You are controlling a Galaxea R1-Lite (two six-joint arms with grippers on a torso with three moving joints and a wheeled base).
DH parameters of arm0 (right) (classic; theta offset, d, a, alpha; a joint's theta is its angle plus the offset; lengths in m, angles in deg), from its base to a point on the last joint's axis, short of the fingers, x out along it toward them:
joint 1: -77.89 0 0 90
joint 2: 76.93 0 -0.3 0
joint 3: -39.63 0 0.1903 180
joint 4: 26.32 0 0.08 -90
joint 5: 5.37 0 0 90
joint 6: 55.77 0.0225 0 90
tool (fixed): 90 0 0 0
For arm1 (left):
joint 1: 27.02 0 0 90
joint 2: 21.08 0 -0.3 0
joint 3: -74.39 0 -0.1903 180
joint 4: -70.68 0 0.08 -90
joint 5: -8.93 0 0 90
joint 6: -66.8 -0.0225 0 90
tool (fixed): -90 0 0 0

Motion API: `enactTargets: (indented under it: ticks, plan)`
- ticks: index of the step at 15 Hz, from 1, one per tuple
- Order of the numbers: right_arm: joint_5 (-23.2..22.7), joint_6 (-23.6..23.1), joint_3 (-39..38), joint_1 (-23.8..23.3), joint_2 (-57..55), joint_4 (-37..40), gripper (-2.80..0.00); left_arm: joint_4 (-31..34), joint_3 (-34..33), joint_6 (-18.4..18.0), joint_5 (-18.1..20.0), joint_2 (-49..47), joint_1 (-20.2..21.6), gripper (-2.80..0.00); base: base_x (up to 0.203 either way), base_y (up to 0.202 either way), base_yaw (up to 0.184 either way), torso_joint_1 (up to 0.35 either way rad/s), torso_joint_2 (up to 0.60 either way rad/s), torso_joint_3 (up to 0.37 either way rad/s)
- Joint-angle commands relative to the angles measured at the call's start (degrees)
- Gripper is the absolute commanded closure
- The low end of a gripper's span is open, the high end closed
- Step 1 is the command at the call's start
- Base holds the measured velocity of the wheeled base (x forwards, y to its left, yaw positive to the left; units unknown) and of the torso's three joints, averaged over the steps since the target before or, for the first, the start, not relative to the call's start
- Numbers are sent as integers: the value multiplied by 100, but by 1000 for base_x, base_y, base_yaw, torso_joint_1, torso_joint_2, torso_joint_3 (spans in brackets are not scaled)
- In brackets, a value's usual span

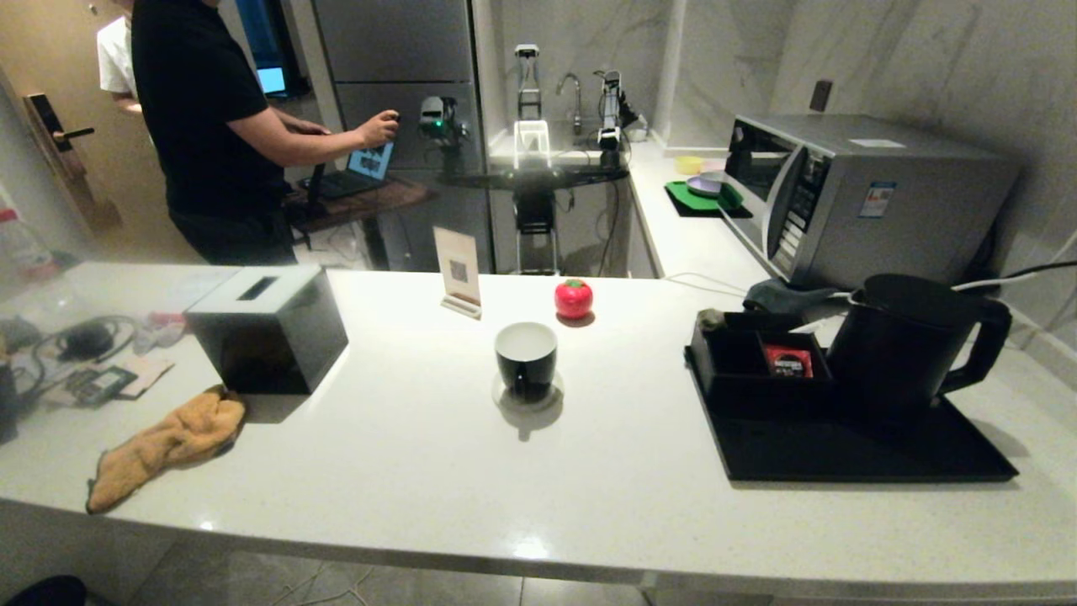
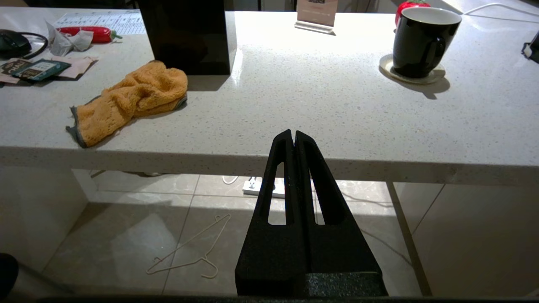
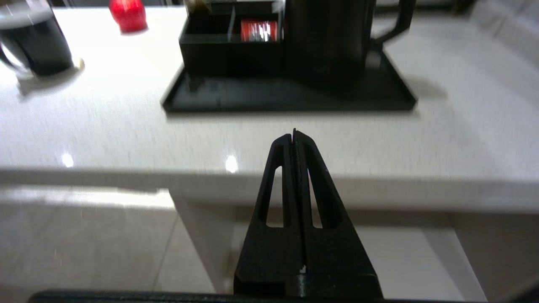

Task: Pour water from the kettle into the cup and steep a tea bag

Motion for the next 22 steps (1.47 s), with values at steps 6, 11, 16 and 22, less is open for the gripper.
enactTargets:
  ticks: [6,11,16,22]
  plan:
    - [8,30,-95,1,-7,-181,0,2,0,4,0,-6,0,0,0,0,0,0,0,0]
    - [35,41,-95,-8,-7,-194,0,2,0,4,0,-5,0,0,0,0,0,0,0,0]
    - [184,-232,-95,-8,-34,-177,0,2,0,4,0,0,0,0,0,0,0,0,0,0]
    - [202,-517,-81,-33,-1136,-1021,0,2,0,4,0,0,0,0,0,0,0,0,0,0]
